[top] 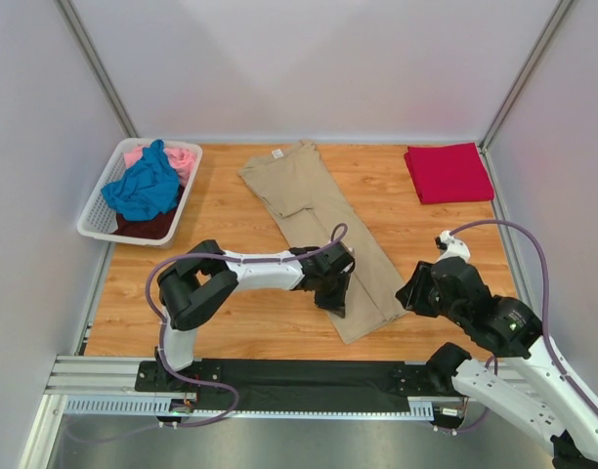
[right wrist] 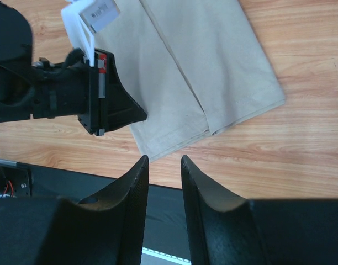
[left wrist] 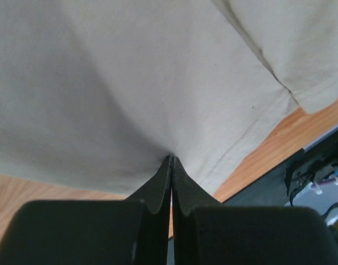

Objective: Fold and stack the t-shirts
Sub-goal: Fold the tshirt

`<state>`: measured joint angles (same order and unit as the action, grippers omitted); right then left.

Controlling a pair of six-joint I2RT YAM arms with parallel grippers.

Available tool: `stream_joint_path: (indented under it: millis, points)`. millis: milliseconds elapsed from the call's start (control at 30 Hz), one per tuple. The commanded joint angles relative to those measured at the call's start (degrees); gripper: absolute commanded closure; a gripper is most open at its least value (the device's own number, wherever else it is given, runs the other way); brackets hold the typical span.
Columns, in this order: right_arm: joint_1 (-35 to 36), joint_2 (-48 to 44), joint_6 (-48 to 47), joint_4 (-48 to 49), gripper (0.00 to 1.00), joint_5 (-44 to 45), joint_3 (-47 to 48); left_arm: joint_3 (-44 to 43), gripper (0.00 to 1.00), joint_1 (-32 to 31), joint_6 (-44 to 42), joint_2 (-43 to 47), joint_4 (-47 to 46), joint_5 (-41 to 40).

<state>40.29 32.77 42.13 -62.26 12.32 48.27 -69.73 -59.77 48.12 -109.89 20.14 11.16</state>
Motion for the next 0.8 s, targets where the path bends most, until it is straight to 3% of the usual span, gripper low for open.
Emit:
stream_joint_path:
  millis: [0,233,400,733,767]
  points:
    - [-0.2,-0.4,-1.1,-0.5,0.68,0.0,0.6,2.1,1.0,-1.1,0.9,-2.3,1.5,-1.6]
    - [-0.1,2.6,-0.2,1.3,0.68,-2.8,-2.3,13.0,1.0,-1.5,3.7,1.8,2.6,-3.3]
    - [-0.2,6.0,0.9,6.2,0.69,-5.5,-5.2,23.8,1.0,-1.7,6.5,12.6,7.2,-9.5]
    - [1.6,17.5,4.6,14.8,0.7,-8.5,-12.4,30.0,1.0,-1.7,10.5,28.6,20.7,-19.2]
    - [2.2,17.5,5.7,16.9,0.7,-9.2,-14.0,29.6,0.93,-1.7,10.6,29.5,21.0,-19.3]
